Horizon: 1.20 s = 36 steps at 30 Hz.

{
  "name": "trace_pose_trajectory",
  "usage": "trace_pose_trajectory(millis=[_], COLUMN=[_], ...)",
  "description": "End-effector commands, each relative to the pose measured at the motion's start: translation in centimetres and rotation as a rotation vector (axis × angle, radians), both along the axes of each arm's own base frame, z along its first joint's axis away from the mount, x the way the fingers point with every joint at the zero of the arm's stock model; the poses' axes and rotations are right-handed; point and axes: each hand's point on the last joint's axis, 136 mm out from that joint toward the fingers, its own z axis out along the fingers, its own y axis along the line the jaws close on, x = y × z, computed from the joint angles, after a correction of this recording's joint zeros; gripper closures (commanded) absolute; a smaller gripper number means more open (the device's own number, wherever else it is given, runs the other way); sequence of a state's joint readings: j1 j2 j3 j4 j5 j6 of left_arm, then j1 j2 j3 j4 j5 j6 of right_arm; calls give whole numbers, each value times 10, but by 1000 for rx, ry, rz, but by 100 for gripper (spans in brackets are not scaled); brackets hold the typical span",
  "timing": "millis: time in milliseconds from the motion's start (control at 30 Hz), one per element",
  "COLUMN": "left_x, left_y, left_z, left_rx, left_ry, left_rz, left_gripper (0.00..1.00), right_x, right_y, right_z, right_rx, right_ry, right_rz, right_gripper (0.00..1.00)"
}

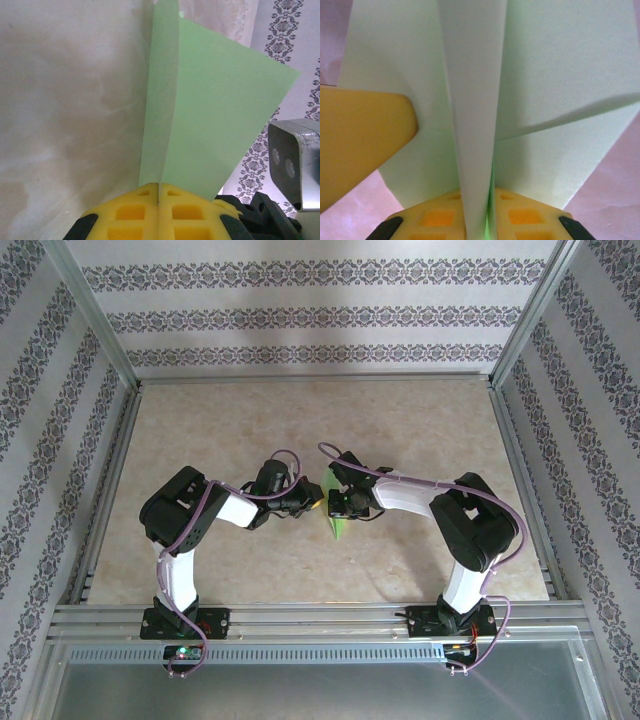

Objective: Fold a paper plane with a square sheet of paper (fold left side to right side)
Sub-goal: Pick up the paper plane at the center of the table, then place the paper plane at the center of the table.

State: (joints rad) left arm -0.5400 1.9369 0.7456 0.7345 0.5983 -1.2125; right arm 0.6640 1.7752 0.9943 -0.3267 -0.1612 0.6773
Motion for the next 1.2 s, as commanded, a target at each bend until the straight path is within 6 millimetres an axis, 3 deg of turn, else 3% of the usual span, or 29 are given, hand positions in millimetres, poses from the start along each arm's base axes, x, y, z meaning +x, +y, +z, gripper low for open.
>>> trace_pose_trajectory(millis=[0, 133, 300, 500, 733, 933, 1167], left_x=[-2, -1, 1, -3, -24, -49, -66], left_y=[-7, -2, 22, 78, 159, 206, 224], left_z=[0, 10, 35, 73, 121, 137, 133], left_rx=[-18, -18, 34, 184, 505, 640, 687], left_ry=[-17, -53, -122, -200, -316, -350, -350], left_rz=[-15, -3, 35, 128, 265, 348, 367], left_gripper=[95, 78, 67, 52, 27, 17, 11], right_x=[-3, -2, 5, 24, 66, 105, 132], right_y=[1, -2, -9, -17, -29, -25, -13], right_z=[-6, 0, 21, 50, 78, 86, 65], right_rx=[-38, -47, -71, -119, -188, -239, -292], right_ry=[12, 1, -51, -115, -169, -187, -149], right_rz=[1, -8, -13, -5, -23, -30, -54], right_gripper=[84, 91, 96, 97, 97, 97, 97])
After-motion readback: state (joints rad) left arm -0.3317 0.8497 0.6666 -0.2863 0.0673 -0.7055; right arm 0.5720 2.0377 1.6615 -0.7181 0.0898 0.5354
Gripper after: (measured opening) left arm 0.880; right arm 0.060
